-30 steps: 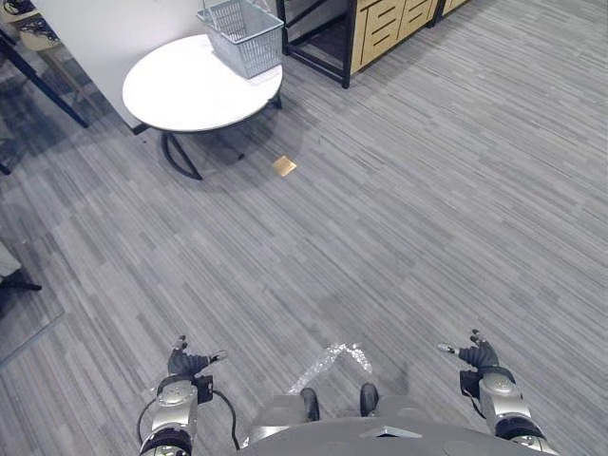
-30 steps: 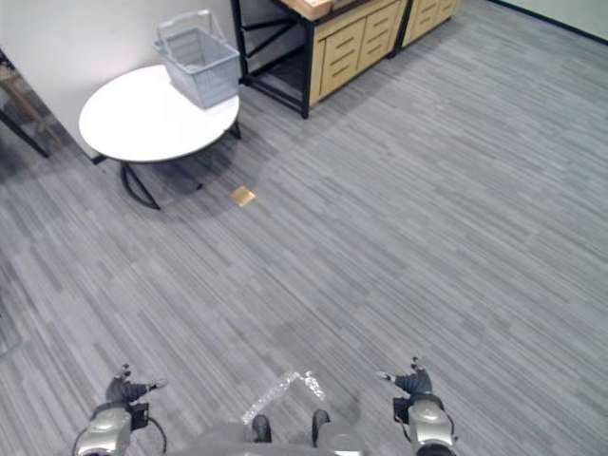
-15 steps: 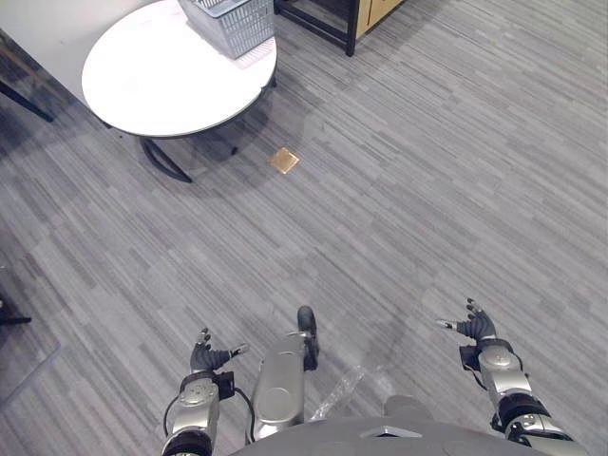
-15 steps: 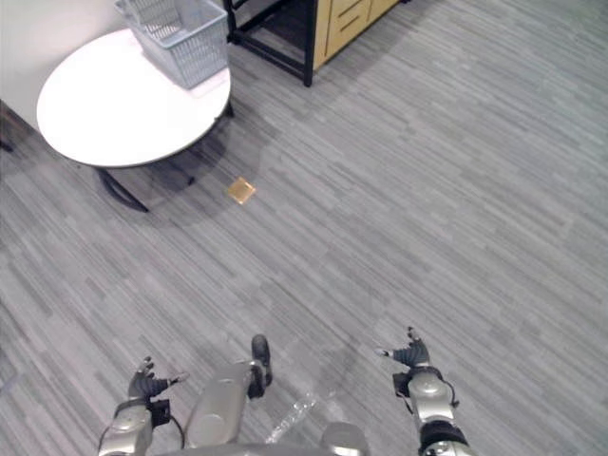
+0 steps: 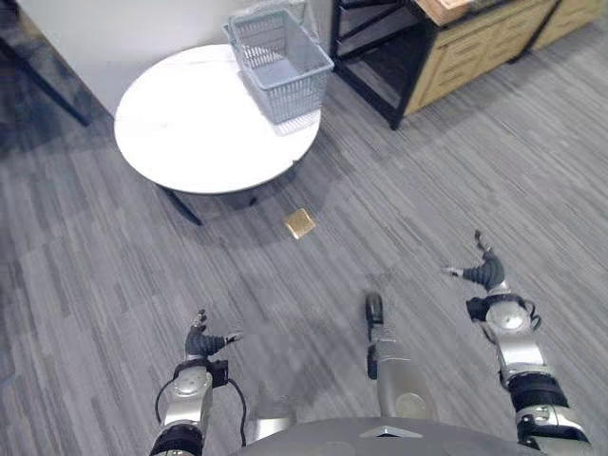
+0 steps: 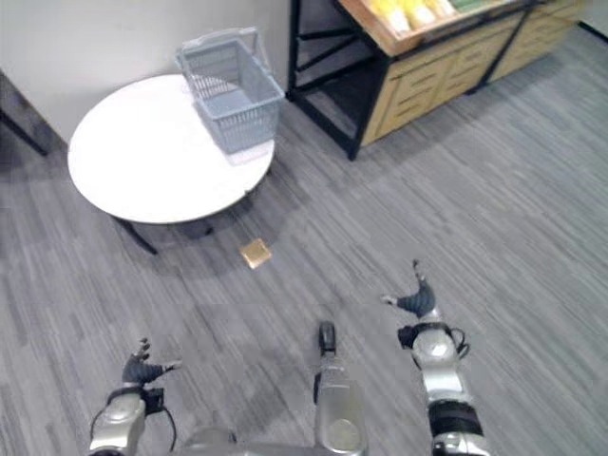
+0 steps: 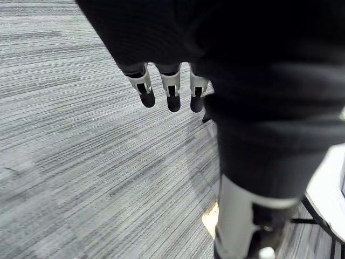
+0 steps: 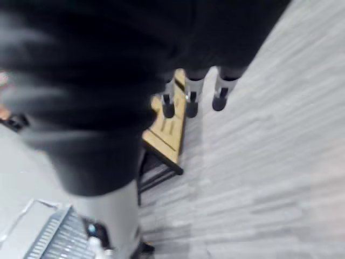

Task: Pick vegetable in the basket

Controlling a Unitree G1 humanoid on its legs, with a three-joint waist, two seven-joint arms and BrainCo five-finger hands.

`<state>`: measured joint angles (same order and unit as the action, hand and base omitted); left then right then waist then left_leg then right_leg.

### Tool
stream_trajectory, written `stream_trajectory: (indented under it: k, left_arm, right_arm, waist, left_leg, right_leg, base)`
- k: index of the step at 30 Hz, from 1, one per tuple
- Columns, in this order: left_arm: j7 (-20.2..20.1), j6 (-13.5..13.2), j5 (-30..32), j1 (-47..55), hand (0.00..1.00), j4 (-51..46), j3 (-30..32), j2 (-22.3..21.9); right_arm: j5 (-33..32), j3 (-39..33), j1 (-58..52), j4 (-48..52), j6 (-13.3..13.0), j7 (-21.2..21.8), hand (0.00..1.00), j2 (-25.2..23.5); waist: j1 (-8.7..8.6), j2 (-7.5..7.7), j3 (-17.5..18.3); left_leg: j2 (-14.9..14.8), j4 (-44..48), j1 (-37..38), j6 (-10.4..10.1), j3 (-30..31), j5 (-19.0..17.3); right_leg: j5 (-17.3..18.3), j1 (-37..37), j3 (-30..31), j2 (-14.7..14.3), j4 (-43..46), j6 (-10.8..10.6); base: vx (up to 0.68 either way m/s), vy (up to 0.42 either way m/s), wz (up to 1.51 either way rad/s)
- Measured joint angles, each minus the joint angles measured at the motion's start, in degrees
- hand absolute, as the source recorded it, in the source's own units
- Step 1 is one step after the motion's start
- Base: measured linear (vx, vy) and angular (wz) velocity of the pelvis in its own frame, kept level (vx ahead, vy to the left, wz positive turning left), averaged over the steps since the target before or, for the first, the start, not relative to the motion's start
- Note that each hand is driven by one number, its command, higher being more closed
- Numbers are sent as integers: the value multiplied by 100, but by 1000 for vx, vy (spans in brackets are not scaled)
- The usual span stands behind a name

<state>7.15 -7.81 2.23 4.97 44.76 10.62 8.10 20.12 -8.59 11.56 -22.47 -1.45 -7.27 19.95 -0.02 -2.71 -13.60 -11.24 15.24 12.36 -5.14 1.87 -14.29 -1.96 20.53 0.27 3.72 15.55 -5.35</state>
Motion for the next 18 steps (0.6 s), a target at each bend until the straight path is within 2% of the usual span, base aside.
stream_trajectory:
  k: [2,3,4,5,6,7,8,9,10,11,12,13,14,15,16,18]
  left_arm:
    - [-29,-3,0,1,0,6,10,-62]
    - [-31,7,-57,45,0,0,-1,-164]
    - [-29,10,-72,69,0,-7,-3,-208]
    - [-29,13,-103,92,0,-14,-5,-250]
    - [-26,16,-100,107,0,-32,-32,-304]
    - [-24,16,-82,133,0,-41,-42,-316]
    - [-19,15,-39,204,0,-97,-44,-326]
    - [-13,11,-24,256,0,-142,-40,-325]
    - [-3,11,75,341,0,-205,-35,-325]
    - [-3,5,145,416,0,-273,-36,-333]
    - [-2,-2,158,475,0,-287,-36,-333]
    - [0,-3,170,581,0,-284,-34,-344]
    - [1,5,185,630,0,-250,-26,-368]
    - [4,11,186,623,0,-233,-25,-384]
    - [25,-2,186,620,0,-250,-31,-438]
    - [29,10,251,638,0,-256,6,-537]
  right_arm:
    - [133,8,89,212,-10,-100,0,16]
    - [179,117,247,332,-6,-234,0,21]
    - [220,146,277,361,-8,-264,0,21]
    - [273,170,318,365,-5,-297,0,20]
    - [380,223,428,367,-3,-402,0,16]
    - [379,226,453,375,-4,-452,0,22]
    - [379,210,513,418,-2,-507,0,48]
    - [379,211,589,421,2,-522,0,53]
    - [378,231,729,422,19,-526,0,97]
    - [381,269,861,420,41,-519,0,177]
    - [380,286,916,421,47,-517,0,206]
    - [382,362,1055,419,52,-512,0,342]
    - [394,421,1217,406,49,-526,0,464]
    - [399,479,1292,388,53,-525,0,487]
    - [511,531,1529,364,41,-520,0,599]
    - [609,607,1961,189,39,-519,0,654]
  waist:
    - [-1,-49,-7]
    - [58,-61,-32]
    - [100,-44,-54]
    - [145,-31,-85]
    - [244,-64,-106]
    - [276,-16,-125]
    - [297,-8,-113]
    - [292,-19,-113]
    - [288,-32,-106]
    - [306,-35,-107]
    - [321,-39,-106]
    - [339,-71,-88]
    - [431,-102,-76]
    - [454,45,-94]
    - [428,165,-78]
    - [557,222,-78]
  left_leg:
    - [-57,926,-390,-56,161,357]
    - [-193,2367,-1024,-214,146,1493]
    - [-282,2839,-1186,-221,50,1554]
    - [-446,3292,-1365,-120,-211,1452]
    - [-799,4031,-1733,166,-1037,1107]
    - [-866,4096,-1849,258,-1353,980]
    - [-868,3980,-2101,314,-1864,779]
    - [-840,3828,-2226,335,-2087,672]
    - [-642,3277,-2437,280,-2395,493]
    - [-314,2446,-2572,246,-2587,417]
    - [-199,2024,-2611,243,-2679,426]
    - [114,809,-2639,257,-2753,727]
    - [339,-48,-2494,847,-2813,1367]
    - [530,-204,-2332,792,-2848,1404]
    - [678,-144,-2345,953,-2775,1290]
    - [720,145,-2283,1158,-2776,1031]
  right_leg:
    - [253,-208,-182,11,103,82]
    - [558,-746,-433,45,54,255]
    - [673,-949,-492,49,-23,337]
    - [748,-1165,-567,50,-112,356]
    - [817,-1729,-702,93,-418,440]
    - [835,-1908,-763,141,-538,440]
    - [882,-2197,-890,250,-769,393]
    - [915,-2309,-918,286,-858,373]
    - [965,-2470,-1007,378,-998,297]
    - [977,-2618,-1104,476,-1083,184]
    - [987,-2688,-1133,503,-1129,112]
    - [1062,-2907,-1239,541,-1253,-46]
    - [1185,-3096,-1223,578,-1297,-233]
    - [1184,-3163,-1216,682,-1329,-256]
    - [1057,-3255,-1211,773,-1407,-262]
    - [828,-3436,-1190,856,-1459,-316]
  base:
    - [499,-339,60]
    - [477,-260,67]
    - [463,-233,57]
    - [353,-140,34]
    - [344,-129,30]
    - [415,-123,45]
    - [319,-61,37]
    - [377,-28,46]
    - [451,80,33]
    - [450,121,24]
    - [495,199,22]
    - [454,209,15]
    - [458,211,23]
    - [454,183,43]
    - [421,169,49]
    - [382,146,24]
